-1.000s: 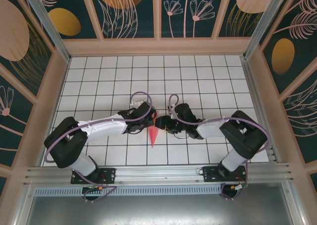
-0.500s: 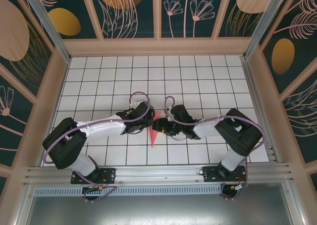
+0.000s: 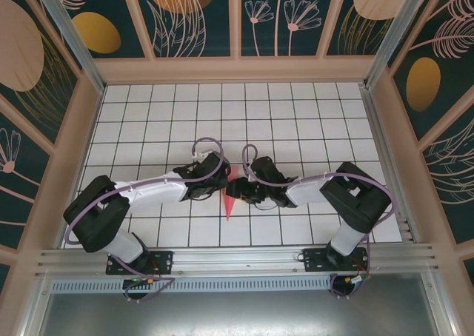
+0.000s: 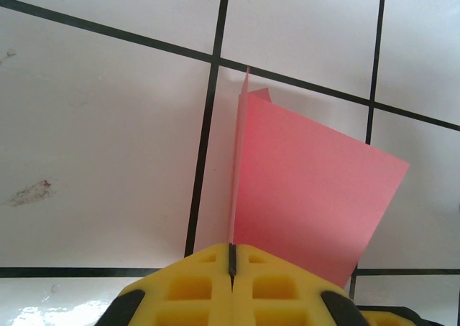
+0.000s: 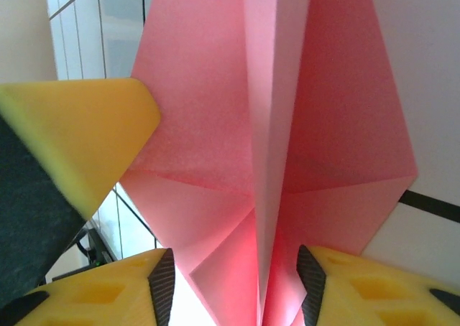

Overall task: Fold a paper plane with a square sheet of paper (pick it up from the middle)
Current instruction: Move a paper plane to the center of the table.

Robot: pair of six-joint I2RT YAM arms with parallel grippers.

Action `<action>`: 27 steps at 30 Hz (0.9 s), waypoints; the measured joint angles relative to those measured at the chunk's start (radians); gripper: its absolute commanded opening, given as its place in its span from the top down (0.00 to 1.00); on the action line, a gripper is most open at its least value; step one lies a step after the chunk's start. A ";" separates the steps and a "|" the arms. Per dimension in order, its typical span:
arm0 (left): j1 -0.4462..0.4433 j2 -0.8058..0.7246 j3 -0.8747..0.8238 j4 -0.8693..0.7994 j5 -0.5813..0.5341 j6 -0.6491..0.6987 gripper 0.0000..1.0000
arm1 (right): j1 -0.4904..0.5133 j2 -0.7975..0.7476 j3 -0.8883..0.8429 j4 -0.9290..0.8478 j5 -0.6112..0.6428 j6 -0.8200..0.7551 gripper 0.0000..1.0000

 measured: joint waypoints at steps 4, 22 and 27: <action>0.000 0.000 0.000 0.002 0.001 -0.001 0.95 | 0.011 0.021 0.016 -0.009 0.005 -0.001 0.60; 0.000 -0.035 -0.008 0.003 0.008 -0.004 0.76 | 0.036 0.063 0.114 -0.164 0.091 -0.048 0.96; 0.000 -0.138 -0.035 0.026 0.009 -0.004 0.60 | 0.038 0.019 0.175 -0.332 0.200 -0.101 0.96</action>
